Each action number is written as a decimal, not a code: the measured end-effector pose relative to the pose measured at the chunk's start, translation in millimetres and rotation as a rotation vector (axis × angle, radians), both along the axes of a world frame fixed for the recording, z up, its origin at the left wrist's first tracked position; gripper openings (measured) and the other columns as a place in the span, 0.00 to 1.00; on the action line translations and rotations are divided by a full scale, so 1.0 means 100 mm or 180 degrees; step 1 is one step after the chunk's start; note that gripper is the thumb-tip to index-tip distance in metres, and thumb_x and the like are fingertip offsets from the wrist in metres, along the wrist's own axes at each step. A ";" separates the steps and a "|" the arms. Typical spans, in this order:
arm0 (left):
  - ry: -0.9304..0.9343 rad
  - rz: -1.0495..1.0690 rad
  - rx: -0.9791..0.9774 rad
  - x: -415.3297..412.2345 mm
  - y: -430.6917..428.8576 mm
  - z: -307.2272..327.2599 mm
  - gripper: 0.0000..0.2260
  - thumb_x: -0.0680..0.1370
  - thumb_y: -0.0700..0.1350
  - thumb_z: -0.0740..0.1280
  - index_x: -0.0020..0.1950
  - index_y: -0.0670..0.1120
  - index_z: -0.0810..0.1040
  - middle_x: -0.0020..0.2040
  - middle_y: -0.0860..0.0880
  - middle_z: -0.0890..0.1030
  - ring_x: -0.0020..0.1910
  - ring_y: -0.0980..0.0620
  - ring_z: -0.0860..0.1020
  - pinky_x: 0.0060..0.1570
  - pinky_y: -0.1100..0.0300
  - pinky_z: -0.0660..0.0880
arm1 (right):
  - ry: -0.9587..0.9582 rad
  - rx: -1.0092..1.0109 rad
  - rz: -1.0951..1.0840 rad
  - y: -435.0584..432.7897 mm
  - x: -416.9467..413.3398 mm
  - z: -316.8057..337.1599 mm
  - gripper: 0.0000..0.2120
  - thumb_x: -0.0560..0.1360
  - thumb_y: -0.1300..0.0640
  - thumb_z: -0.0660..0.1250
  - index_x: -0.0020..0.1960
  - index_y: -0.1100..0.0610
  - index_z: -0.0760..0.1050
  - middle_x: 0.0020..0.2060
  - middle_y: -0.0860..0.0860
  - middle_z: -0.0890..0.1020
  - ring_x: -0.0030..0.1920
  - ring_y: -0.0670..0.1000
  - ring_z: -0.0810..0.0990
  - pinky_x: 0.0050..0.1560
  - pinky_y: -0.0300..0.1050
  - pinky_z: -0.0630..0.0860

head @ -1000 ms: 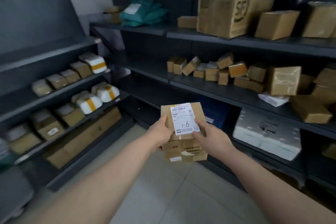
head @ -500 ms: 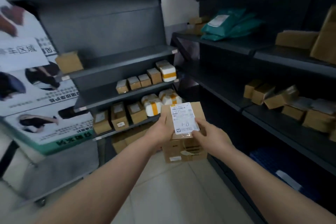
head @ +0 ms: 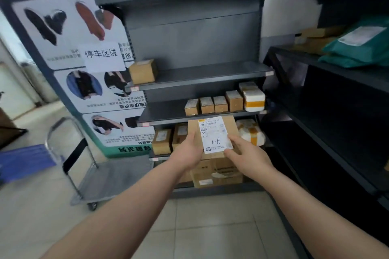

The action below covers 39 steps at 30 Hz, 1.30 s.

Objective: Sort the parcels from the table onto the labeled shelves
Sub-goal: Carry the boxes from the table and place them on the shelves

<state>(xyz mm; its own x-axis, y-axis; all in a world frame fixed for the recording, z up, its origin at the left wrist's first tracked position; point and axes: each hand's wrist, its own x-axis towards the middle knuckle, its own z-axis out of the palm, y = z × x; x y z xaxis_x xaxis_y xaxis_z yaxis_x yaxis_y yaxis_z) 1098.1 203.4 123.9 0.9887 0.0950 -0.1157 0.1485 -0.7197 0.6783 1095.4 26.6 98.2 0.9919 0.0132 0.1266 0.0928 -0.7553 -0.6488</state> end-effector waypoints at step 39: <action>-0.1407 0.0164 0.1350 5.48 1.91 1.08 0.22 0.81 0.49 0.62 0.75 0.47 0.66 0.75 0.46 0.66 0.73 0.44 0.64 0.71 0.52 0.62 | -0.1755 -0.1304 0.0935 1.97 5.93 1.16 0.22 0.81 0.57 0.57 0.75 0.51 0.61 0.70 0.50 0.67 0.67 0.53 0.62 0.64 0.50 0.67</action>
<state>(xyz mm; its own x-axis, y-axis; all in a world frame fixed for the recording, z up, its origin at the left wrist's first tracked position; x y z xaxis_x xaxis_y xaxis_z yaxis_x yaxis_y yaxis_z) 1646.5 394.7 232.0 0.9274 0.0918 0.3626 -0.0398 -0.9397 0.3397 1688.3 223.4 213.7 0.7344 0.4209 0.5325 0.5585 -0.8205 -0.1218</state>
